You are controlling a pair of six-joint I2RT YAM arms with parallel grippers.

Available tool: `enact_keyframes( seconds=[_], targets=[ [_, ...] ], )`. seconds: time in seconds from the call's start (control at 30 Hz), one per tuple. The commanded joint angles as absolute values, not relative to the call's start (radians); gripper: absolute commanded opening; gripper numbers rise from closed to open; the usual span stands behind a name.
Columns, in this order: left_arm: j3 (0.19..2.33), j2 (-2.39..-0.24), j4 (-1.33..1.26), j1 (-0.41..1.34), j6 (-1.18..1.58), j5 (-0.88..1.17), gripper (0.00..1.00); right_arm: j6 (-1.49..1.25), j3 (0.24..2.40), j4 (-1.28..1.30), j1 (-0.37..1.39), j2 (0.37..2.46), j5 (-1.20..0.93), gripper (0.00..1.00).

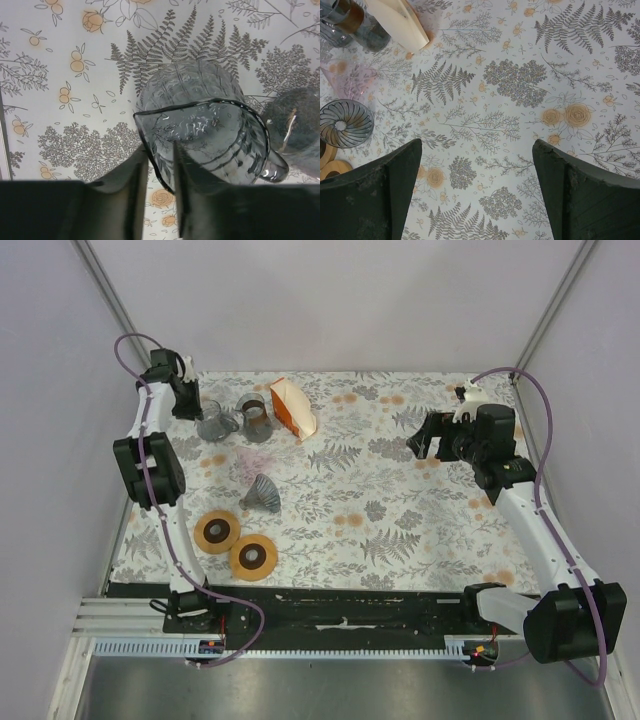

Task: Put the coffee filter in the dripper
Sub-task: Pick up the coffee server from the center of the board.

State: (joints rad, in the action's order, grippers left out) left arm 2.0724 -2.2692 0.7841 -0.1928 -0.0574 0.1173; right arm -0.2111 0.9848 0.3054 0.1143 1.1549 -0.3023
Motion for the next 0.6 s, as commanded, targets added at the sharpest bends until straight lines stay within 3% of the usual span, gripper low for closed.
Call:
enact_keyframes(
  seconds=[0.0, 0.13, 0.37, 0.57],
  targets=[
    [2.083, -2.278, 0.778, -0.189, -0.032, 0.1, 0.25, -0.199, 1.031, 0.287, 0.117, 1.14, -0.304, 0.98],
    [2.037, -2.226, 0.747, -0.193, -0.023, 0.089, 0.02, -0.199, 1.034, 0.287, 0.117, 1.138, -0.301, 0.98],
    [1.988, -2.053, 0.741, -0.212, -0.037, 0.121, 0.02, -0.204, 1.038, 0.285, 0.118, 1.108, -0.311, 0.98],
    [1.971, -1.838, 0.798, -0.18, -0.032, 0.268, 0.02, -0.215, 1.042, 0.282, 0.12, 1.097, -0.331, 0.98]
  ],
)
